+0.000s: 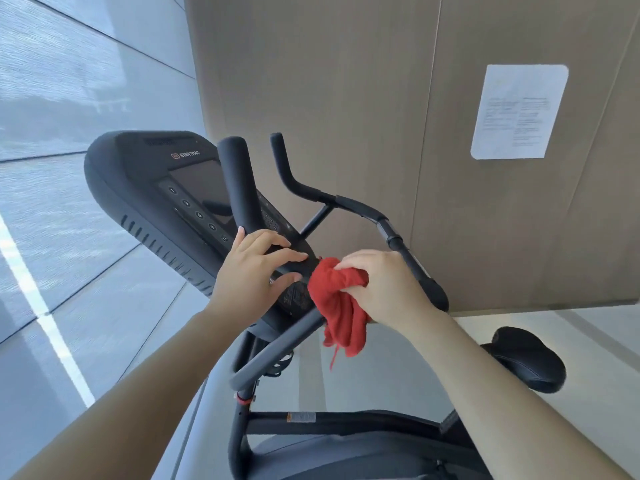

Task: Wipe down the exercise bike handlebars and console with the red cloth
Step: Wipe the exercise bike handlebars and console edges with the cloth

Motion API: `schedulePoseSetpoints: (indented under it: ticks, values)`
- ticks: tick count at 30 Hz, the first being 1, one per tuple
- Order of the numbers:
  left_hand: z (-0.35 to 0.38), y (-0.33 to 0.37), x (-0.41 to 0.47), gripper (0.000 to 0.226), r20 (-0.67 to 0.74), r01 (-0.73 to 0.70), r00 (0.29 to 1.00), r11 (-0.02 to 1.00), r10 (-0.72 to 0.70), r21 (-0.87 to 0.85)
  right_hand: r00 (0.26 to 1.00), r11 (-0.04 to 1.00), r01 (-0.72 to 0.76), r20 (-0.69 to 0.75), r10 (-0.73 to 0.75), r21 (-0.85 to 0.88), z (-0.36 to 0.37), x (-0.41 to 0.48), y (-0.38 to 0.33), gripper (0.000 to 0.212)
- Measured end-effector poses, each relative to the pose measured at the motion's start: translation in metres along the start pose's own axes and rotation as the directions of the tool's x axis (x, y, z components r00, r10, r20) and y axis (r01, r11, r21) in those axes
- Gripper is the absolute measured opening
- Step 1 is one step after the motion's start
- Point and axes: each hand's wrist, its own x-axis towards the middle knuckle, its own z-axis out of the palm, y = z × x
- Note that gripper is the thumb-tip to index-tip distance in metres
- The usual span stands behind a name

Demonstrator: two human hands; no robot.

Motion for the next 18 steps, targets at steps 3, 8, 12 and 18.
schedulePoseSetpoints:
  ticks: [3, 8, 12, 18]
  values:
    - [0.002, -0.002, 0.0, 0.031, -0.018, -0.006, 1.0, 1.0, 0.006, -0.004, 0.97, 0.943, -0.239, 0.017, 0.242, 0.232, -0.02, 0.007, -0.002, 0.013]
    - [0.002, -0.003, 0.0, 0.03, -0.023, -0.002, 1.0, 1.0, 0.001, -0.021, 0.963, 0.85, -0.172, -0.095, 0.251, 0.498, -0.064, 0.023, -0.029, 0.02]
    - [0.002, -0.001, 0.0, 0.031, -0.029, -0.019, 0.999, 1.0, 0.019, -0.007, 0.954, 0.91, -0.106, -0.218, 0.206, 0.401, -0.072, 0.028, -0.031, 0.022]
    - [0.002, -0.002, 0.0, 0.03, -0.015, -0.019, 1.0, 1.0, 0.019, -0.009, 0.98, 0.979, -0.166, -0.126, 0.151, -0.122, -0.011, 0.003, 0.014, 0.019]
